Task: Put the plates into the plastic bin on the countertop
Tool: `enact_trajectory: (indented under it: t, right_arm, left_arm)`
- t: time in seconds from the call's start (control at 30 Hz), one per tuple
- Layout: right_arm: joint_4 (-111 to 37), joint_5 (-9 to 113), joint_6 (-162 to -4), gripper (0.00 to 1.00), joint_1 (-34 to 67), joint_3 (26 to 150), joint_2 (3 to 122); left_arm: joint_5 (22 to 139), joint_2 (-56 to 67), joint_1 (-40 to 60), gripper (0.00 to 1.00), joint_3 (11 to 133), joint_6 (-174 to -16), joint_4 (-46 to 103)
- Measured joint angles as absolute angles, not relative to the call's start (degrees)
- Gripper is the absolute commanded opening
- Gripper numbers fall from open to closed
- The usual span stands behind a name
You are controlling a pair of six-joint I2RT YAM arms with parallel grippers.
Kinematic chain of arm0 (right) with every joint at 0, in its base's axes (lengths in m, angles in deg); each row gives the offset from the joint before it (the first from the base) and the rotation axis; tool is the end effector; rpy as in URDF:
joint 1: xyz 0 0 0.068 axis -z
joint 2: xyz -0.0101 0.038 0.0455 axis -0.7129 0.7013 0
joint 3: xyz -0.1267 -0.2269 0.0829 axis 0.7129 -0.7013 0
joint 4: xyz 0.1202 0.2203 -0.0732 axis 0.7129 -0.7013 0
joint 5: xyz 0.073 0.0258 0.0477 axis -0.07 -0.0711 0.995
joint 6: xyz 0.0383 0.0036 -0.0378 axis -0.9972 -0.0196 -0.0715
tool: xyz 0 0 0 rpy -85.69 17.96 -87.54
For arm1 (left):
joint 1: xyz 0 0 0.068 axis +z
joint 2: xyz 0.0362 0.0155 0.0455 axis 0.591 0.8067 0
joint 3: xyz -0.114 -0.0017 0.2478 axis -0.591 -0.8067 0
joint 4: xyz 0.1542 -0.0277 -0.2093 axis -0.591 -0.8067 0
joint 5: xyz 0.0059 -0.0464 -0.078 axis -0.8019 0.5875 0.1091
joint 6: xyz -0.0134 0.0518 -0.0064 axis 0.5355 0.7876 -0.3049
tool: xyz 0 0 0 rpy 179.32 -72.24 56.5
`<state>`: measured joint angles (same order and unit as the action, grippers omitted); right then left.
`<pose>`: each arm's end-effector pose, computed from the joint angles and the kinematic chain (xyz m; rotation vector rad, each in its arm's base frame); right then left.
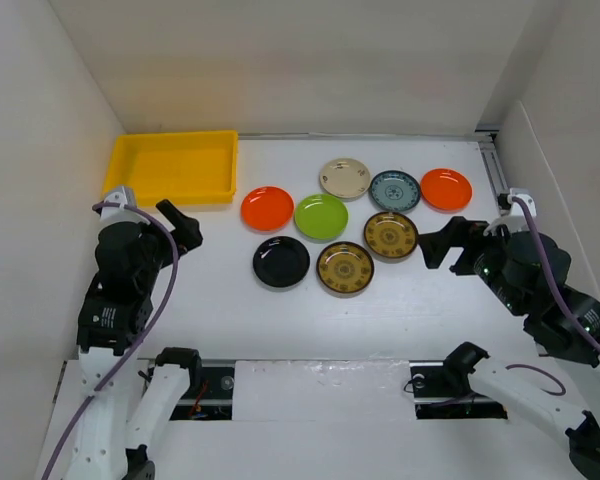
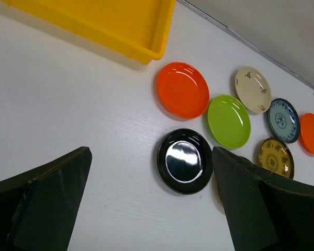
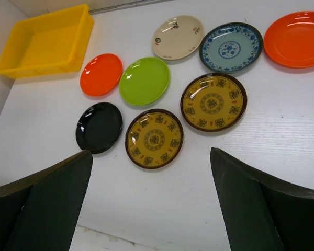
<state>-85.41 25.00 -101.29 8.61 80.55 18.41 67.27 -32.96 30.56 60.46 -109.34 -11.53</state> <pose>0.0779 0.0437 0.4180 0.0422 1.8819 0.4359 0.1152 -0.0084 0.3978 -0.3848 1.7911 -0.3144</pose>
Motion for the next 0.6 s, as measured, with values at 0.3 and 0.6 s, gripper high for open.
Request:
enact_trajectory:
  t: [0.3, 0.6]
  right_arm:
    - [-81.4, 23.6, -102.7, 1.0, 8.6, 78.2, 14.4]
    - [-78.2, 27.8, -103.3, 1.0, 8.6, 77.0, 13.9]
  left_arm:
    - [74.1, -29.3, 30.6, 1.0, 53.5, -113.7, -4.7]
    - [86.8, -24.2, 29.5, 1.0, 28.7, -128.4, 14.3]
